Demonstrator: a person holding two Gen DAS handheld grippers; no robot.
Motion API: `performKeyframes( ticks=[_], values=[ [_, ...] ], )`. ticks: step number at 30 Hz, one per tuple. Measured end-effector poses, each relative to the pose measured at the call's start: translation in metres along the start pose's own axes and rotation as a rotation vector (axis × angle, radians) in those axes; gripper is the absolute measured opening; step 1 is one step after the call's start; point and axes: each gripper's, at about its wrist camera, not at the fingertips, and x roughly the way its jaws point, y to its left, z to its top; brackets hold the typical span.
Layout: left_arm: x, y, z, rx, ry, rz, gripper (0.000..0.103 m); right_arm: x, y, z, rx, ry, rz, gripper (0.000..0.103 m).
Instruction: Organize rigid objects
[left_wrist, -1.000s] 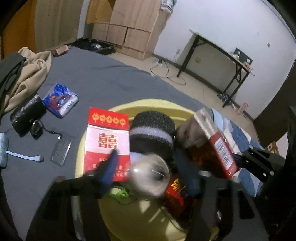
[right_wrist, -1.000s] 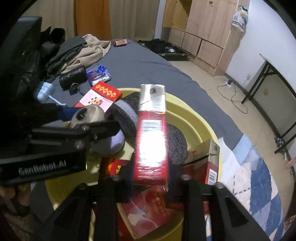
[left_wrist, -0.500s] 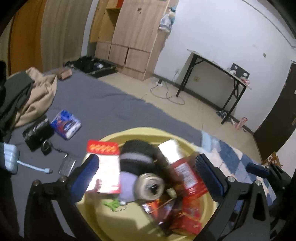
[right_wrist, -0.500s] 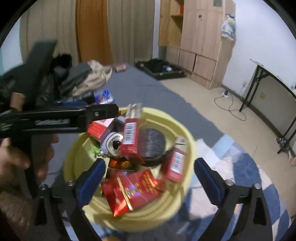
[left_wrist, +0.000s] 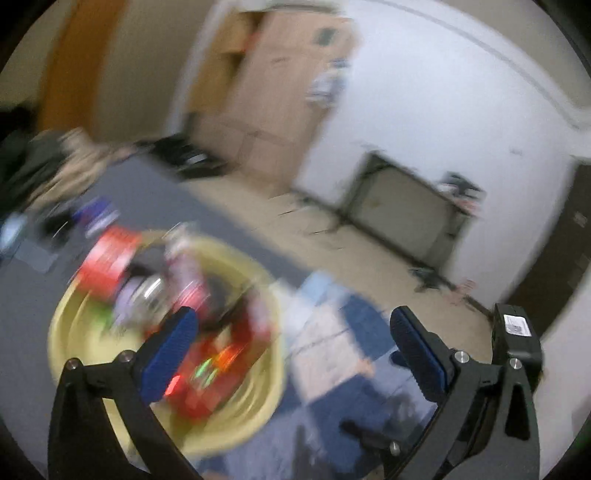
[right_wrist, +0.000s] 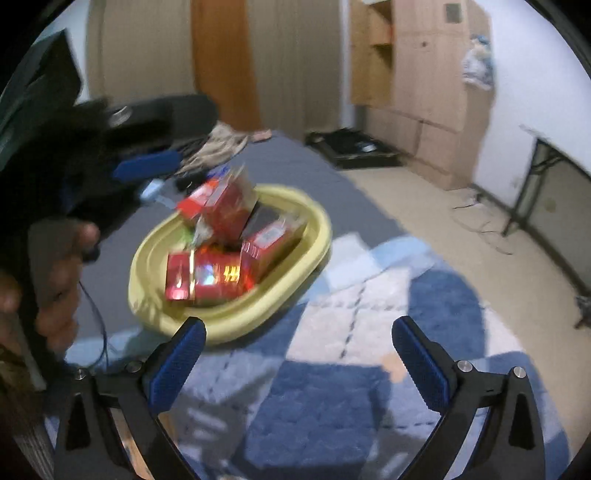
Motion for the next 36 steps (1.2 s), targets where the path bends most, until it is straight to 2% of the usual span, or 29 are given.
performKeyframes(
  ticks=[2, 3, 6, 9, 10, 12, 15, 17, 24, 30, 36],
  values=[
    [-0.017, 0.013, -0.022, -0.065, -0.035, 0.130, 0.103, 0.021, 0.009, -0.012, -0.063, 0.087, -0.024, 0.103],
    [-0.023, 0.015, -0.030, -0.064, -0.050, 0.162, 0.103, 0.029, 0.015, -0.016, -0.104, 0.110, -0.020, 0.103],
    [-0.029, 0.016, -0.056, 0.040, -0.062, 0.277, 0.103, 0.046, 0.022, -0.015, -0.131, 0.104, 0.043, 0.103],
    [-0.022, 0.033, -0.080, 0.078, 0.022, 0.356, 0.103, 0.056, 0.020, -0.017, -0.140, 0.109, 0.025, 0.103],
    [-0.013, 0.037, -0.090, 0.078, 0.072, 0.377, 0.103, 0.062, 0.020, -0.016, -0.147, 0.109, 0.018, 0.103],
    [0.002, 0.044, -0.102, 0.066, 0.179, 0.379, 0.103, 0.072, 0.022, -0.017, -0.157, 0.119, 0.025, 0.103],
    [0.018, 0.051, -0.113, 0.053, 0.224, 0.395, 0.103, 0.090, 0.025, -0.020, -0.150, 0.160, 0.022, 0.103],
    [0.026, 0.056, -0.114, 0.036, 0.228, 0.391, 0.103, 0.093, 0.026, -0.019, -0.156, 0.154, 0.017, 0.103],
    [0.050, 0.055, -0.108, 0.029, 0.241, 0.456, 0.103, 0.112, 0.027, -0.012, -0.158, 0.158, -0.002, 0.103],
    [0.062, 0.065, -0.098, 0.000, 0.236, 0.469, 0.103, 0.116, 0.016, -0.006, -0.100, 0.150, 0.014, 0.103],
    [0.062, 0.059, -0.101, 0.022, 0.239, 0.487, 0.103, 0.129, 0.026, 0.001, -0.131, 0.140, -0.071, 0.103]
  ],
)
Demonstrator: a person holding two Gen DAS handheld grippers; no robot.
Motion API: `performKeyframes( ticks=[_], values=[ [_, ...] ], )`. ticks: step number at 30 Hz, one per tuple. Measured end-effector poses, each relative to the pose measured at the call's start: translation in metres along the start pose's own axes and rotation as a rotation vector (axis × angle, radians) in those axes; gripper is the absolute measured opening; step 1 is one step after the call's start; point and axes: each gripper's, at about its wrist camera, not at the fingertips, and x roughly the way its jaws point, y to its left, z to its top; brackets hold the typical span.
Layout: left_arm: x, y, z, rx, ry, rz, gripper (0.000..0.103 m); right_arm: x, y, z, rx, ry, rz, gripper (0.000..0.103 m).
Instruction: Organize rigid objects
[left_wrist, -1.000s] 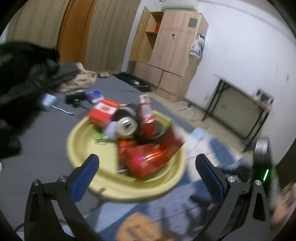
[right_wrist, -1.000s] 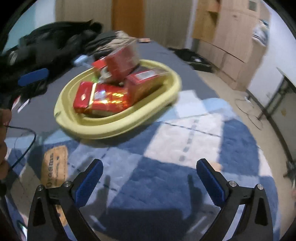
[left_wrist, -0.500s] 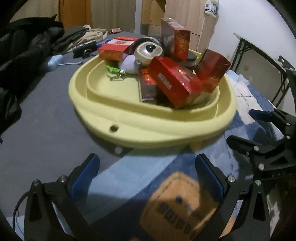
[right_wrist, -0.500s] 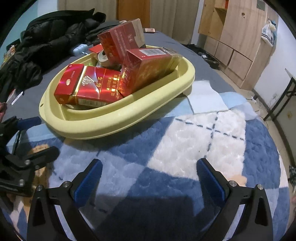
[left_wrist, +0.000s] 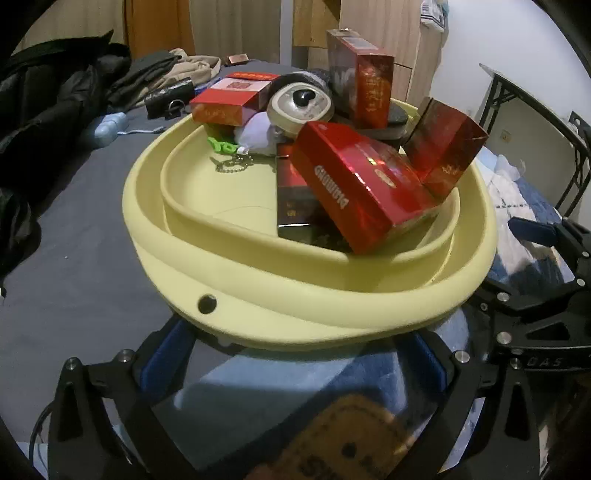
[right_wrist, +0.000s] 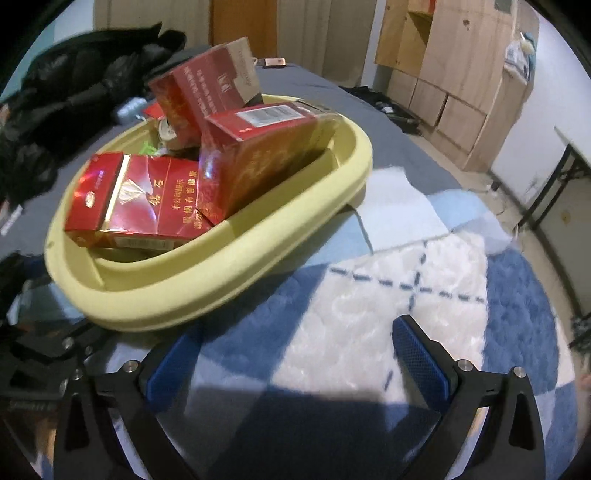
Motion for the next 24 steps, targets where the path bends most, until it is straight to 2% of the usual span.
performKeyframes(
  ticks=[18, 20, 24],
  values=[
    [-0.0003, 0.0005, 0.0002, -0.004, 0.002, -0.005, 0.103, -0.0038, -0.0050, -0.0040, 0.018, -0.005, 0.037, 0.103],
    [-0.0002, 0.0006, 0.0002, -0.004, 0.001, -0.005, 0.103, -0.0030, -0.0019, -0.0037, 0.001, -0.003, 0.011, 0.103],
    [-0.0004, 0.0001, 0.0001, -0.002, 0.002, -0.003, 0.103, -0.0030, -0.0006, -0.0033, 0.002, -0.003, 0.011, 0.103]
  ],
)
